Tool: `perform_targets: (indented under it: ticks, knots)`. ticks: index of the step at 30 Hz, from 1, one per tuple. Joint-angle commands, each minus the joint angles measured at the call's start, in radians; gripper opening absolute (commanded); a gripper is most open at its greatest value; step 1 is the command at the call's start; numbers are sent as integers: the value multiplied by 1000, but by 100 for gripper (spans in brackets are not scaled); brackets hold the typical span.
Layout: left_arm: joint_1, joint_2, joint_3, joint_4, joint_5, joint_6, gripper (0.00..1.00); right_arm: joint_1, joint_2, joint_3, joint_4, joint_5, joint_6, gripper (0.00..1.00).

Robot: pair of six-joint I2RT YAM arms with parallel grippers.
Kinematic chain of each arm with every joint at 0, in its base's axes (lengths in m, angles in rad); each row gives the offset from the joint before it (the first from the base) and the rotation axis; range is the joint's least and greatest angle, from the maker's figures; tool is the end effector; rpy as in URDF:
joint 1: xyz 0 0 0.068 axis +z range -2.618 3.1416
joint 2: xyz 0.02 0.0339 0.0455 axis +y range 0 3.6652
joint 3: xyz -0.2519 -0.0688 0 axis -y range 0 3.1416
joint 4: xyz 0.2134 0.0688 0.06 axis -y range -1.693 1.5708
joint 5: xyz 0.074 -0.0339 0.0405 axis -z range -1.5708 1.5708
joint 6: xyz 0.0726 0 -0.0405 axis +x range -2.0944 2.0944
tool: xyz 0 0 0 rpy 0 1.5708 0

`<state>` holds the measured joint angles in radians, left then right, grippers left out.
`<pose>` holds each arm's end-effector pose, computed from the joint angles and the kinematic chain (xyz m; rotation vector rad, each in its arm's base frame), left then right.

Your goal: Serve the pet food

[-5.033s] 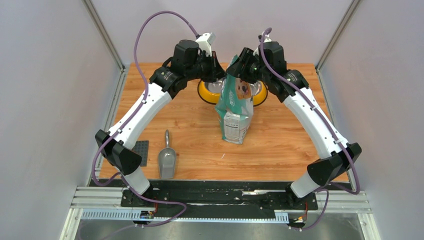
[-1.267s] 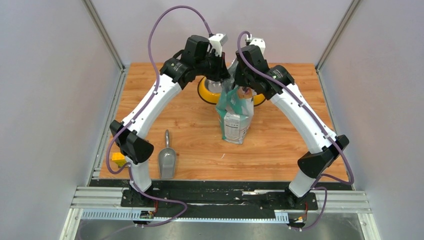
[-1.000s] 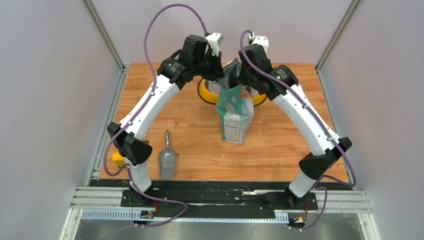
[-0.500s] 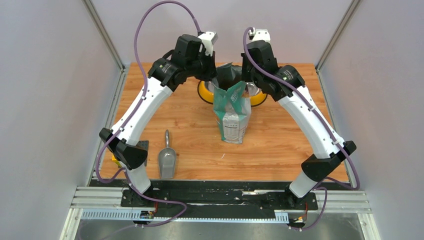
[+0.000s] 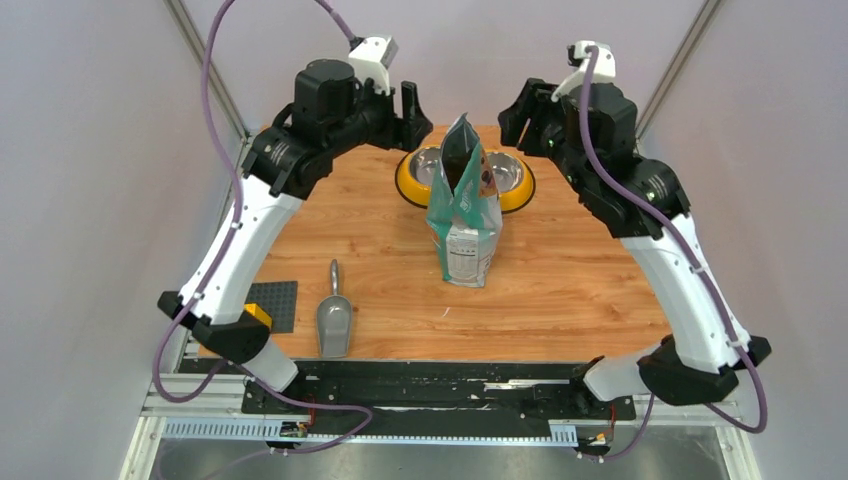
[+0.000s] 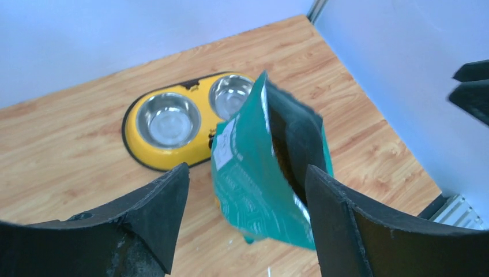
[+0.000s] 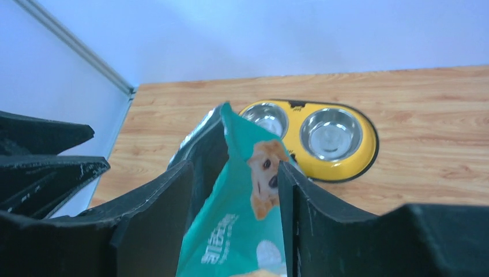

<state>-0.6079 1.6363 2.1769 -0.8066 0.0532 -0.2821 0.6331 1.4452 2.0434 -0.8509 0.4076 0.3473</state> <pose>0.2686 -0.1916 0.4876 0.3443 1.8581 -0.6667 0.2324 0.1349 0.4980 0.0287 1.8142 0.3267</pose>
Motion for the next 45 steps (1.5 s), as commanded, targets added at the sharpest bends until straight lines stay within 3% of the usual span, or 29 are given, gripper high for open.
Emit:
perform_targets:
  ticks: [1,8,14,23,28,32,38,42,44,45]
  knots:
    - [3,-147,-145,29,-88,0,82,-3,-118,-131,13,-99,98,56]
    - [18,-418,-645,18,-211,-103,89,-3,-338,-408,-33,-173,224,57]
    - [71,-478,-992,43,-288,-216,96,-3,-459,-592,-39,-228,269,60]
    - [189,-406,-1304,201,-302,-305,96,-3,-508,-782,-24,-294,295,64]
    - [211,-331,-1374,301,-274,-332,93,-3,-495,-819,-12,-306,284,65]
    - [225,-248,-1399,367,-272,-339,85,-3,-482,-835,0,-292,266,65]
    - [262,-185,-1395,402,-259,-315,63,-4,-467,-859,18,-282,260,66]
    - [263,-181,-1373,404,-249,-294,43,-4,-462,-870,33,-292,264,66]
    - [263,-188,-1363,402,-243,-283,25,-5,-461,-871,36,-299,267,66]
    - [264,-192,-1359,402,-241,-280,21,-4,-458,-871,37,-303,268,66]
